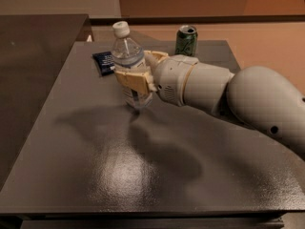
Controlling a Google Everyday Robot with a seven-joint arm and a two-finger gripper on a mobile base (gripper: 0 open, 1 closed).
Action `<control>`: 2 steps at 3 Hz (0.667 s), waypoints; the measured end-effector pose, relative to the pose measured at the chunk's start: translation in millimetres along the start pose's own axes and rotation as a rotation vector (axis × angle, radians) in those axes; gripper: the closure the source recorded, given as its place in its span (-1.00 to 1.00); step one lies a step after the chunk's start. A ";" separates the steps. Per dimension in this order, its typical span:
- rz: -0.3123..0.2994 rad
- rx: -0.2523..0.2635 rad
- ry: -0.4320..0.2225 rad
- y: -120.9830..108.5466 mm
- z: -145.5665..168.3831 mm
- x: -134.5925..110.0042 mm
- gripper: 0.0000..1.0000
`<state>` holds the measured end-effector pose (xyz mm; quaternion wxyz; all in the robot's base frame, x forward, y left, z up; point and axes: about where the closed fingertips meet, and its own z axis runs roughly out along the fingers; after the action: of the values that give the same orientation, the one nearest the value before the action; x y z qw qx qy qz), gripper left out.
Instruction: Place blue plastic bottle upright
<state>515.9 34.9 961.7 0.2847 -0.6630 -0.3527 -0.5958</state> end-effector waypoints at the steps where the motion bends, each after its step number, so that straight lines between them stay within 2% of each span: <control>1: 0.040 -0.023 0.034 2.9 -2.1 -10.2 1.00; 2: 0.070 -0.036 0.059 4.6 -4.0 -17.6 1.00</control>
Offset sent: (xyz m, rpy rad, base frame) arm 0.0017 -0.0172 -0.0272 0.1312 0.0183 -0.0686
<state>516.5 26.7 945.0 0.3036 -0.6622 -0.3098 -0.6110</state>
